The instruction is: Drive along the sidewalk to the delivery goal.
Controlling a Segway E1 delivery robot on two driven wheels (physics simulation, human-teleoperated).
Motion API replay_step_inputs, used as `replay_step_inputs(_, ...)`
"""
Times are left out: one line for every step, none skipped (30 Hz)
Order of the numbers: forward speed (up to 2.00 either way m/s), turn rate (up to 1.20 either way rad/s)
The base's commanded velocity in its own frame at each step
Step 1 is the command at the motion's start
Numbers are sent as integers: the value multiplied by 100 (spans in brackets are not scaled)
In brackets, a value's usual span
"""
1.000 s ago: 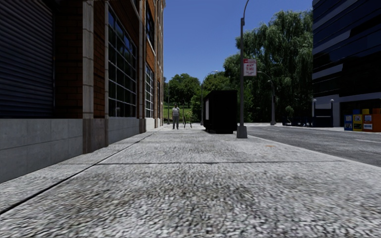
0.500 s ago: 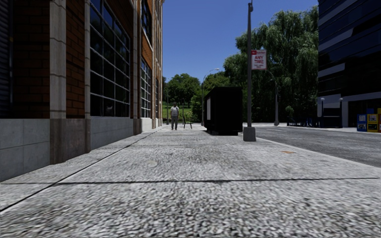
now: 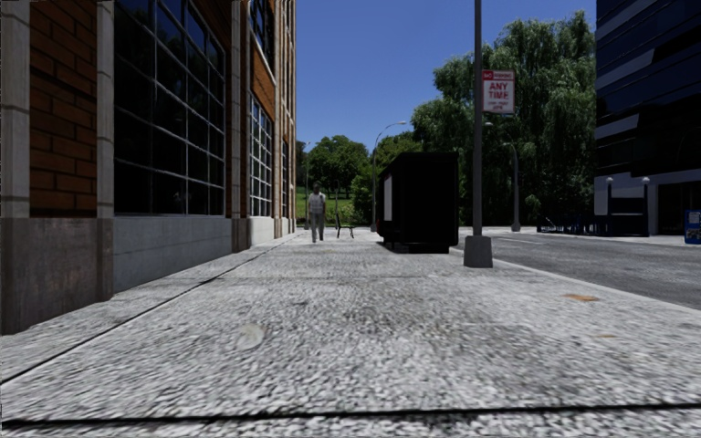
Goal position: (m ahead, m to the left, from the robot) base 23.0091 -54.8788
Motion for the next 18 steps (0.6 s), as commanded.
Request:
replay_step_inputs(200, 0)
replay_step_inputs(200, 0)
replay_step_inputs(200, 0)
replay_step_inputs(200, 0)
replay_step_inputs(200, 0)
replay_step_inputs(200, 0)
replay_step_inputs(200, 0)
replay_step_inputs(200, 0)
replay_step_inputs(200, 0)
replay_step_inputs(200, 0)
replay_step_inputs(200, 0)
replay_step_inputs(200, 0)
replay_step_inputs(200, 0)
replay_step_inputs(200, 0)
replay_step_inputs(200, 0)
replay_step_inputs(200, 0)
replay_step_inputs(200, 0)
replay_step_inputs(200, 0)
